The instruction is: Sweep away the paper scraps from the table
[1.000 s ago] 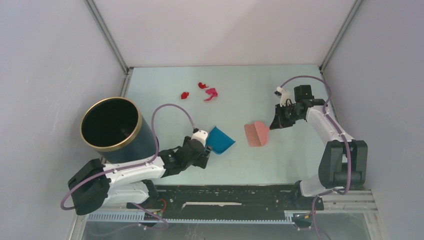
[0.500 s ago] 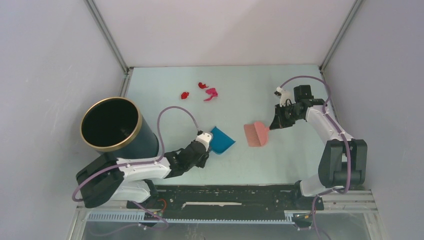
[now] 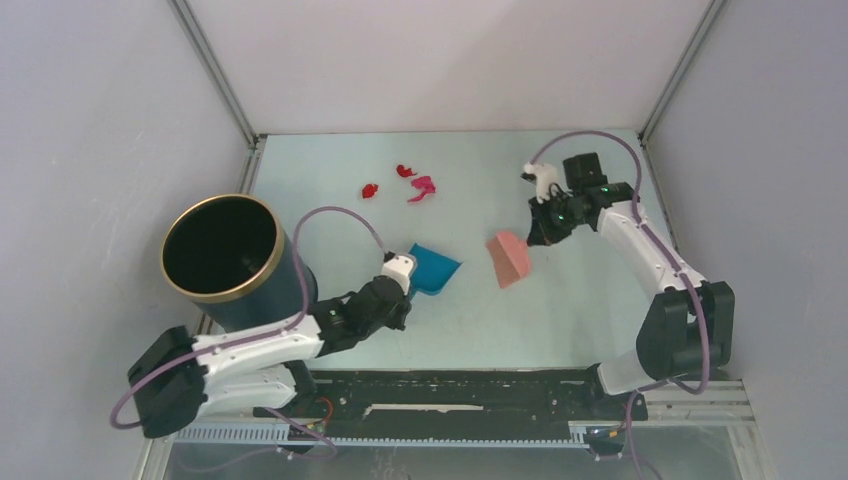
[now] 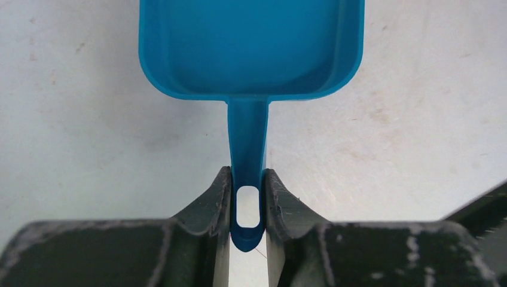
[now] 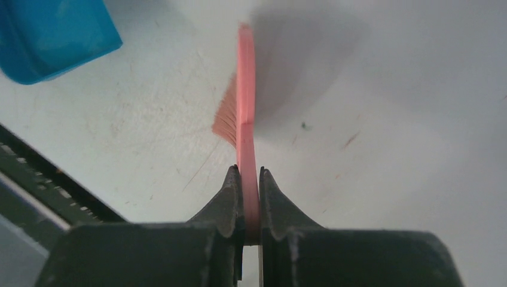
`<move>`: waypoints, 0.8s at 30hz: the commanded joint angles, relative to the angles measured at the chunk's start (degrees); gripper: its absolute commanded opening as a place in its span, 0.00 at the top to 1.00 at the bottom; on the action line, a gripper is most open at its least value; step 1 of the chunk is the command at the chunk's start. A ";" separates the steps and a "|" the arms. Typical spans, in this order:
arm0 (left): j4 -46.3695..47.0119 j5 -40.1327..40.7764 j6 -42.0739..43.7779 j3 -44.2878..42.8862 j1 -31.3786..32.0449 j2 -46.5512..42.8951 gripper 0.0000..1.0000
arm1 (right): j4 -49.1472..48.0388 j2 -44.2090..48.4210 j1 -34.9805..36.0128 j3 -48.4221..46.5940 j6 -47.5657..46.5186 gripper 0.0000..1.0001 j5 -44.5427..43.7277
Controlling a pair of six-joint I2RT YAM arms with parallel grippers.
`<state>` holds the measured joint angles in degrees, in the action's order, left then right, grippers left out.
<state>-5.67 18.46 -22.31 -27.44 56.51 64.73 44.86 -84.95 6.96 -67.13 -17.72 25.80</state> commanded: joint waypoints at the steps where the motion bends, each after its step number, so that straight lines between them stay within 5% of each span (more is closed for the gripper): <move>1: -11.16 0.84 -9.34 -3.02 0.00 -9.97 0.91 | -0.75 0.03 8.03 -10.25 -10.87 1.00 -16.45; 9: -18.30 0.70 -19.64 1.59 1.23 -19.50 0.91 | -5.54 -18.64 14.89 -34.89 -22.00 1.00 -18.75; 18: -30.75 8.48 -25.21 -0.61 9.67 -16.28 0.95 | -36.02 -28.37 23.10 -32.64 -56.78 1.00 -17.49; 24: -37.32 10.52 -31.16 -2.81 14.58 -11.80 0.95 | -41.69 -41.14 26.70 -43.80 -66.19 1.00 -14.20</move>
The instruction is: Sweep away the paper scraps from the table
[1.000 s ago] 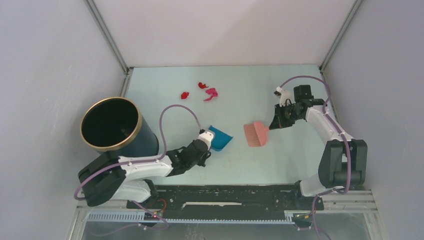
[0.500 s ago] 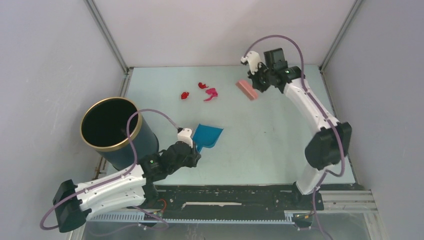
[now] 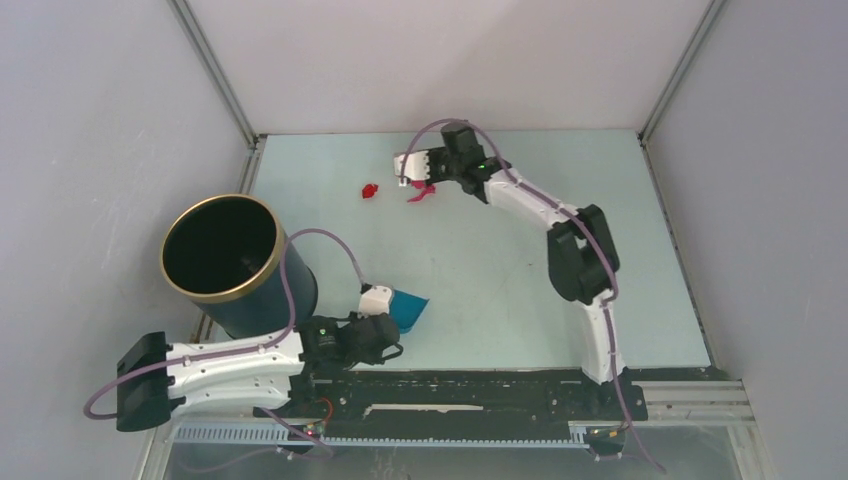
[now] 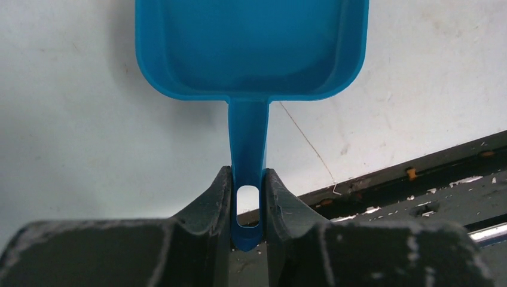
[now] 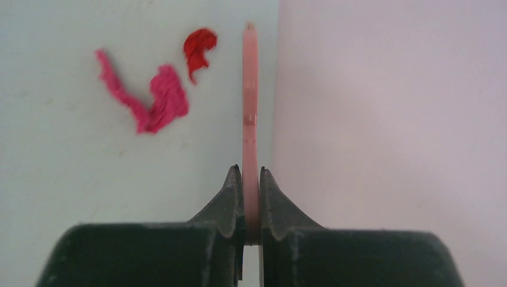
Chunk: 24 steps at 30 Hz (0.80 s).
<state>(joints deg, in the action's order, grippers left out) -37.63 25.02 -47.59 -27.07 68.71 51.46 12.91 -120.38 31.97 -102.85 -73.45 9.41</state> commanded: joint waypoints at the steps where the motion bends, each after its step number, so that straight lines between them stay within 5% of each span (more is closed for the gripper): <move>1: -5.69 3.99 -6.83 -3.24 3.08 1.90 0.95 | -9.59 -7.92 2.15 -10.58 -11.09 1.00 2.92; 10: -10.07 3.25 -16.20 -3.81 6.02 3.29 0.95 | -10.15 -20.01 4.33 -19.63 -23.04 1.00 10.51; 24: -13.81 5.55 -22.52 -3.21 9.84 0.24 0.97 | 8.62 -7.90 7.15 -8.34 -26.46 1.00 9.09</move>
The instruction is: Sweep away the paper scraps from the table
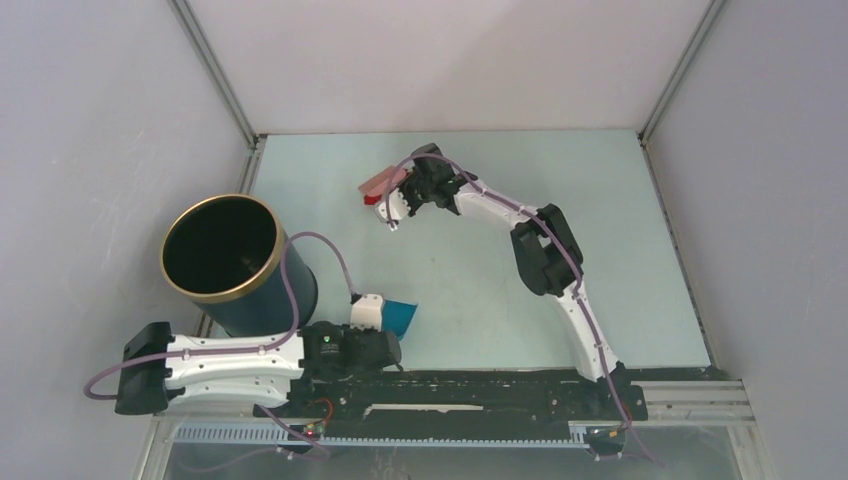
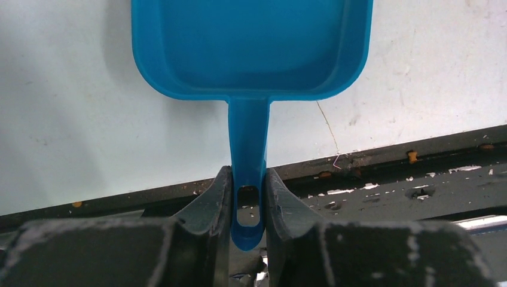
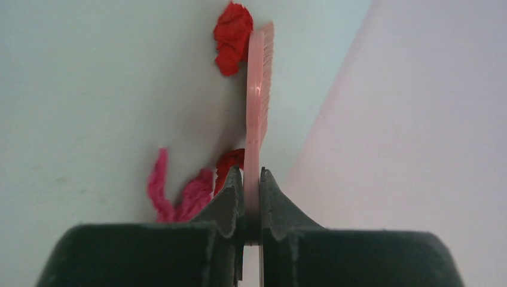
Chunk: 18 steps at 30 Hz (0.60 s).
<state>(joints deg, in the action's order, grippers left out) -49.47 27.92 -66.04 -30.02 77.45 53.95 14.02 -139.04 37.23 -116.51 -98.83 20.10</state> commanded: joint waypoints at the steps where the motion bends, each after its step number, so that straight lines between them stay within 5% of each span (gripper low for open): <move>1: -2.30 2.77 -4.66 -0.14 1.44 -2.84 0.98 | 7.37 13.02 2.16 8.75 -1.37 1.00 -2.80; 9: -8.33 5.02 -5.71 -2.28 5.70 -5.70 0.99 | 12.93 37.39 4.30 38.81 2.19 1.00 -7.09; 18: -15.99 6.84 -5.18 -6.57 9.04 -5.59 0.99 | 31.06 63.06 6.28 54.91 15.39 1.00 -10.29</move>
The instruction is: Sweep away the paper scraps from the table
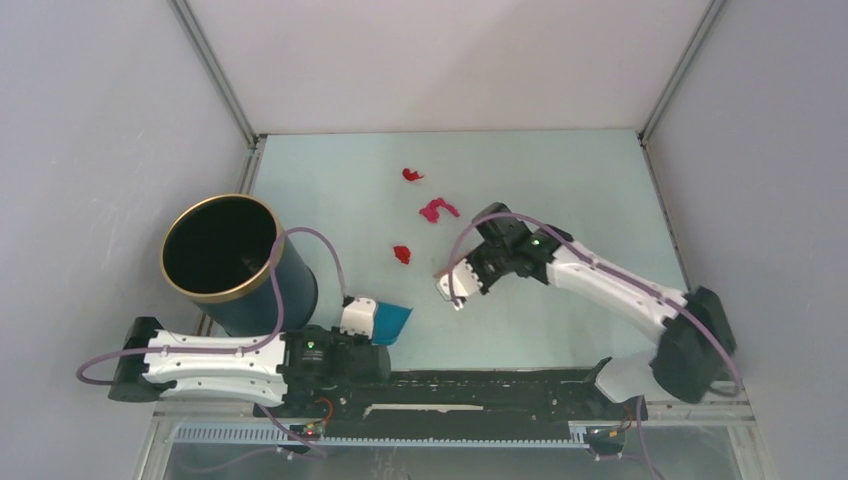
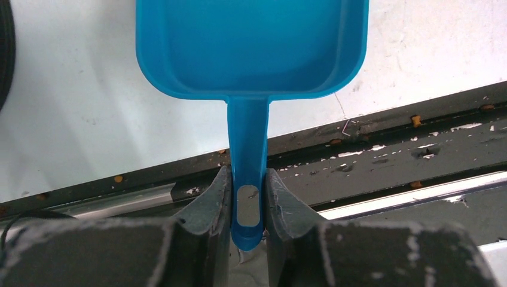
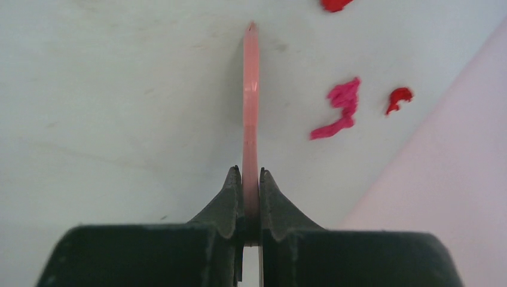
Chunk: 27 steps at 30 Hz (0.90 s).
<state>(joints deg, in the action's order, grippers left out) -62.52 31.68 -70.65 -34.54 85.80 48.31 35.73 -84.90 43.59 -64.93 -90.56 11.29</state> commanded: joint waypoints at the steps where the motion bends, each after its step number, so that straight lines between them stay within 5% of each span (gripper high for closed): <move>1: -2.64 3.10 0.20 -2.21 0.69 0.62 0.99 | 10.31 11.56 -0.67 3.81 7.59 1.00 -1.30; 5: -1.39 2.97 3.02 -3.55 0.74 4.34 0.99 | 3.66 20.06 -4.73 3.79 10.82 1.00 1.29; 9: 2.03 1.74 5.48 -3.84 0.70 9.29 0.99 | -12.39 15.31 -7.42 1.64 16.32 1.00 -1.90; 13: 6.53 0.49 7.50 -4.38 0.70 14.42 0.99 | -21.26 -0.88 -8.36 -7.96 21.86 1.00 -6.53; 20: 14.36 -0.98 9.18 -4.92 0.76 20.04 1.00 | -17.55 -30.64 -8.09 -42.50 28.21 1.00 -11.24; 27: 21.10 -5.74 6.58 -3.94 0.78 20.65 1.00 | -12.65 -51.74 -5.81 -68.17 24.77 1.00 -15.16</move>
<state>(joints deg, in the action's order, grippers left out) -46.48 28.60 -62.92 -37.47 86.15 69.54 20.75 -130.41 36.07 -121.73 -65.12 -1.21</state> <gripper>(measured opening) 0.229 0.076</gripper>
